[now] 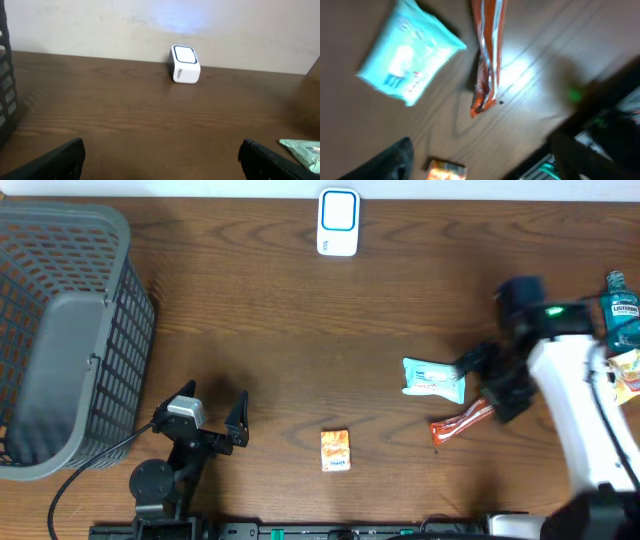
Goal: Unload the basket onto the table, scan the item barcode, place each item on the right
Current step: 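Move the right gripper over the orange-red snack bar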
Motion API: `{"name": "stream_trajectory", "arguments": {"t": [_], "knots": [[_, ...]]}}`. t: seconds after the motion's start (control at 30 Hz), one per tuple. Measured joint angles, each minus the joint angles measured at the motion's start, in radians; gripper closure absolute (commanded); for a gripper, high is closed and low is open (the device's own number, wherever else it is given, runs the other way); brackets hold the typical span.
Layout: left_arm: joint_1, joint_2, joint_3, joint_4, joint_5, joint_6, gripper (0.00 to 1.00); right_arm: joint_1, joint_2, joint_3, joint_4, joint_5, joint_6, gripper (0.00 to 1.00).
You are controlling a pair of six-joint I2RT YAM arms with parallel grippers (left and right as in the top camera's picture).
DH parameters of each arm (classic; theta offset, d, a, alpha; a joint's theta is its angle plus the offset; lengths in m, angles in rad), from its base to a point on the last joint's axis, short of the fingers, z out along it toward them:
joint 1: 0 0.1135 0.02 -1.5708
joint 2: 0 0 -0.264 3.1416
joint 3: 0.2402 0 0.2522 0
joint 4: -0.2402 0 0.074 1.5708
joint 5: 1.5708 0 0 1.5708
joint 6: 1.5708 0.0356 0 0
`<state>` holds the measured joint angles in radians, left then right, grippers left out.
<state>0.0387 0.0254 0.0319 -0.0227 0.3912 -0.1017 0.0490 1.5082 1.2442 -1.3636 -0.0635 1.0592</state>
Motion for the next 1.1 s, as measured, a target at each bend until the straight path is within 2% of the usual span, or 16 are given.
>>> {"name": "stream_trajectory", "arguments": {"t": [0.1, 0.3, 0.6, 0.73, 0.77, 0.87, 0.93, 1.1], "knots": [[0.0, 0.0, 0.0, 0.0, 0.0, 0.0, 0.02, 0.031, 0.015, -0.13, 0.114, -0.037, 0.018, 0.21], [0.0, 0.0, 0.0, -0.001, 0.0, 0.0, 0.02, 0.058, 0.015, -0.271, 0.256, -0.038, 0.035, 0.2], [0.0, 0.0, 0.0, 0.0, 0.0, 0.0, 0.02, 0.082, 0.015, -0.443, 0.418, 0.092, 0.117, 0.22], [0.0, 0.0, 0.0, 0.0, 0.0, 0.0, 0.02, 0.082, 0.014, -0.487, 0.436, 0.166, 0.168, 0.46], [0.0, 0.0, 0.0, -0.001, 0.0, 0.0, 0.02, 0.082, 0.014, -0.494, 0.438, 0.177, 0.177, 0.56], [0.0, 0.0, 0.0, -0.001, 0.0, 0.0, 0.02, 0.082, 0.014, -0.502, 0.443, 0.203, 0.185, 0.73], [0.0, 0.0, 0.0, -0.001, 0.0, 0.0, 0.02, 0.082, 0.014, -0.507, 0.47, 0.23, 0.187, 0.99], [0.0, 0.0, 0.0, -0.001, 0.0, 0.0, 0.02, 0.082, 0.014, -0.51, 0.492, 0.26, 0.193, 0.99]]}}
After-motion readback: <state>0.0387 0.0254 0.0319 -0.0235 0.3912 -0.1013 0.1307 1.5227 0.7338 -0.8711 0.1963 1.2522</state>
